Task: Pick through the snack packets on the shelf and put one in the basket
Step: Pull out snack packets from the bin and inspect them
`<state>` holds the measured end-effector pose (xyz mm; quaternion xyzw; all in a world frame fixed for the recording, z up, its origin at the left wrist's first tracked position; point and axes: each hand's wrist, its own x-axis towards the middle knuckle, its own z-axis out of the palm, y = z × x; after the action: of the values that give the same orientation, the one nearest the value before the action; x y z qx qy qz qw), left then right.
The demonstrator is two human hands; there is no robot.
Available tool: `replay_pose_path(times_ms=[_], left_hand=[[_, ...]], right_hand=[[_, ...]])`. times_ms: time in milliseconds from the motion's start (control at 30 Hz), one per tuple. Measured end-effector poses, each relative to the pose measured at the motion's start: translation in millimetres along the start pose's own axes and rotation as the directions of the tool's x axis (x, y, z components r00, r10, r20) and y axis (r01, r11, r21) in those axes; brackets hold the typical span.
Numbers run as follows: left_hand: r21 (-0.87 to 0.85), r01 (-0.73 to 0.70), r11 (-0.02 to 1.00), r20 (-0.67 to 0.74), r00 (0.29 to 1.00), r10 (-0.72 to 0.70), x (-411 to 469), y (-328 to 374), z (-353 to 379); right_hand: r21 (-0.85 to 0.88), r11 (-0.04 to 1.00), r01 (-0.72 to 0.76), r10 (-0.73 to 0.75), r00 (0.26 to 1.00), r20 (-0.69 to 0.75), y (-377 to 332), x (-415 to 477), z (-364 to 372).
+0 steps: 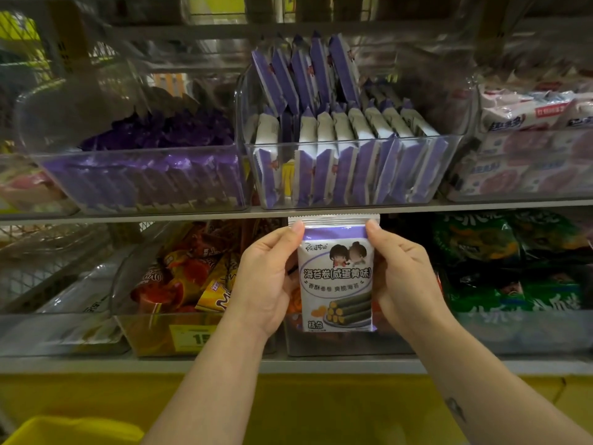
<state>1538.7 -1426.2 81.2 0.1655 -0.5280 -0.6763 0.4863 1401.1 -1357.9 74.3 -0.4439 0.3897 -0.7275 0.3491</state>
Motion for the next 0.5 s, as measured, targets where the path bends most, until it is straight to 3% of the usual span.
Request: replay_pose_path(times_ms=[233,300,400,500], left_hand=[[-0.036,0.003,0.999,-0.03,1.0,-0.004,1.7,1.1,-2.6],[-0.068,-0.005,0.998,-0.056,0.998,0.001,2.5,1.6,-3.8],[-0.096,-0.016,0.995,-0.073,0.997,0.009,3.3,4.9,-4.0],[-0.06,0.02,0.998,-0.024,0.999,-0.022,3.6,8.2,-6.0]], right_hand=[[-0.138,0.99,0.001,0.012,0.995,0.098,1.9,2.5,-8.2],[-0.213,0.976,-0.057,0.105,0.969,0.224,-4.1,1.9,-13.9],[-0.297,0.935,-0.195,0.305,0.868,0.392,-9.9,0.0,-22.8],[-0.262,0.923,-0.28,0.367,0.843,0.392,-13.5,-0.1,-24.6]])
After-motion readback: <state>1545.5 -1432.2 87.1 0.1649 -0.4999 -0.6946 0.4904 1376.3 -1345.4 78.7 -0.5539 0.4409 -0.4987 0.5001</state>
